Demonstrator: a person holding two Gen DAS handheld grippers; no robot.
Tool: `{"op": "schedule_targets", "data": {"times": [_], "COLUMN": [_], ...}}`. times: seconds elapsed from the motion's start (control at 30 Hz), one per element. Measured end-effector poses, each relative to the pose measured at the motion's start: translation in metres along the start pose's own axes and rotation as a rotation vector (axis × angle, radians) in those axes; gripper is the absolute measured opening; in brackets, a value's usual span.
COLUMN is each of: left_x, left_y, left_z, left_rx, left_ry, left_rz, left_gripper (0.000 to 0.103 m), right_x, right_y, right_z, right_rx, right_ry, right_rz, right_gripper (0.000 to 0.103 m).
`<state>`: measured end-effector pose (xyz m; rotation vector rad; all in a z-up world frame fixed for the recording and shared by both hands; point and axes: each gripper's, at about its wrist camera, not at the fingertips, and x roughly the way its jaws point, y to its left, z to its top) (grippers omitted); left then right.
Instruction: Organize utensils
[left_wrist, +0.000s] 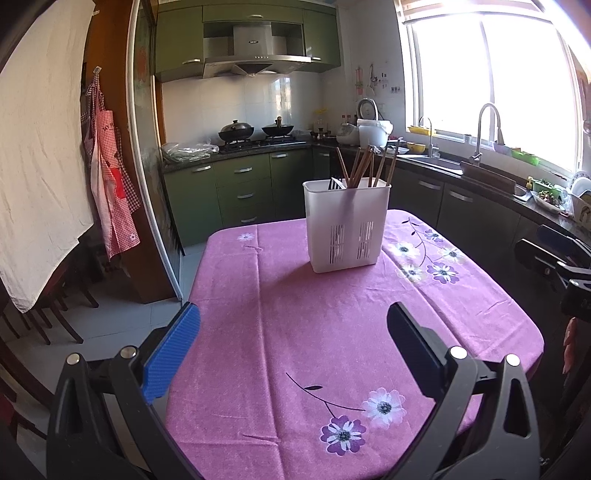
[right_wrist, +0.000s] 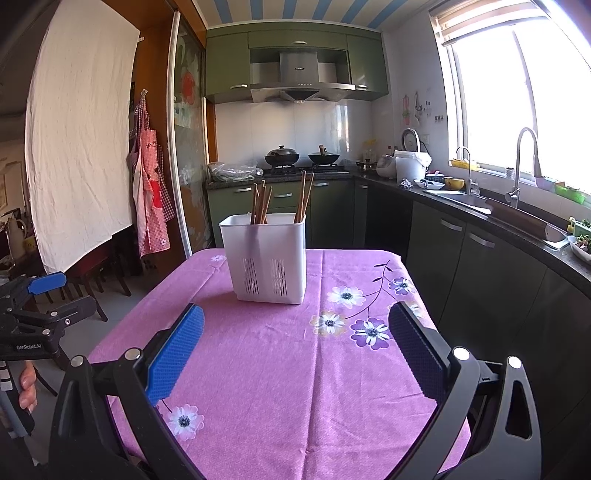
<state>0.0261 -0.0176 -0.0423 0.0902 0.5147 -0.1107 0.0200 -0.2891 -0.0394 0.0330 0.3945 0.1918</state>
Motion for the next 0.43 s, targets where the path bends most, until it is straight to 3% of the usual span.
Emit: {"op": "schedule_targets", "data": {"times": [0.27, 0.43], "left_x": [0.003, 0.011], "left_y": [0.003, 0.008], "left_z": [0.002, 0.002], "left_rx": [-0.011, -0.023], "left_ry": [-0.001, 0.017], "left_rz": [0.044, 0.035], "left_gripper": [0.095, 0.096], "right_x": [0.001, 0.005], "right_y": [0.000, -0.001], "right_z": [-0.001, -0.001], "right_rx": [0.004, 0.004], "right_ry": [0.006, 0.016], "right_rz": [0.000, 0.001], "right_gripper": [0.099, 0.099]}}
